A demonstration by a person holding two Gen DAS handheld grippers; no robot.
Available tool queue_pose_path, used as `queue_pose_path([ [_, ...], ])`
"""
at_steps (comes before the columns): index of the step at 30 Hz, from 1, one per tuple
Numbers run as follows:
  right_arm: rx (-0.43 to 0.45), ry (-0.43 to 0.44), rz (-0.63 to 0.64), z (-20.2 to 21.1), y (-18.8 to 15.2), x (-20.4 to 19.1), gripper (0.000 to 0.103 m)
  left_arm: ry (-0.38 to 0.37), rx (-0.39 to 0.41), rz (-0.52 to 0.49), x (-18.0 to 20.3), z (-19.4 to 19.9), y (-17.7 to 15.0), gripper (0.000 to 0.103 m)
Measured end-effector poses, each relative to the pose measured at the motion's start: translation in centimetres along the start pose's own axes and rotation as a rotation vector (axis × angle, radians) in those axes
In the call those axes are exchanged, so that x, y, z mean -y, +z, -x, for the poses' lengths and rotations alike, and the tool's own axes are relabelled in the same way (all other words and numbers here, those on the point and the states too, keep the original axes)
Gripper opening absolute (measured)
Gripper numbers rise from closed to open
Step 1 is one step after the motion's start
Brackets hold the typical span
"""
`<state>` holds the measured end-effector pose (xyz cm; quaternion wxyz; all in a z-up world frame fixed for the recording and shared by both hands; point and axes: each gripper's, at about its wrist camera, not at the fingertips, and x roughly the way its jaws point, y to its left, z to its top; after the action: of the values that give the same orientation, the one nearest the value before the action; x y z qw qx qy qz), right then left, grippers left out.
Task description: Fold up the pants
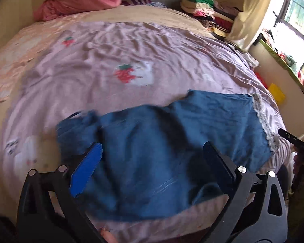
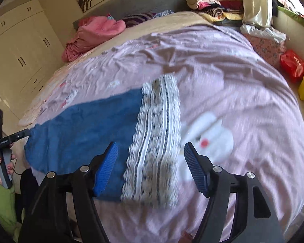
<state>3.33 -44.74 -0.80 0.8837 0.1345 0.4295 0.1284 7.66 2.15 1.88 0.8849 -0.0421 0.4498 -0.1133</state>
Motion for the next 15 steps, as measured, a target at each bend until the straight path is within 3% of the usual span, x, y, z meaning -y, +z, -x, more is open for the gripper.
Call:
queue_pose_path([
  [5, -0.029, -0.005, -0.017, -1.1, -0.7, -0.5, 0.068, -0.007, -0.006, 0.114, -4.5, 1.5, -3.0, 0.093],
  [13, -0.062, -0.056, -0.077, -1.9, -1.2, 0.2, 0.068, -0.037, -0.01, 0.253, -6.7, -0.8, -3.8, 0.093],
  [15, -0.083, -0.068, -0.086, -2.2, -1.6, 0.5, 0.068, -0.027, -0.001, 0.272, -6.7, -1.3, -3.6, 0.073],
])
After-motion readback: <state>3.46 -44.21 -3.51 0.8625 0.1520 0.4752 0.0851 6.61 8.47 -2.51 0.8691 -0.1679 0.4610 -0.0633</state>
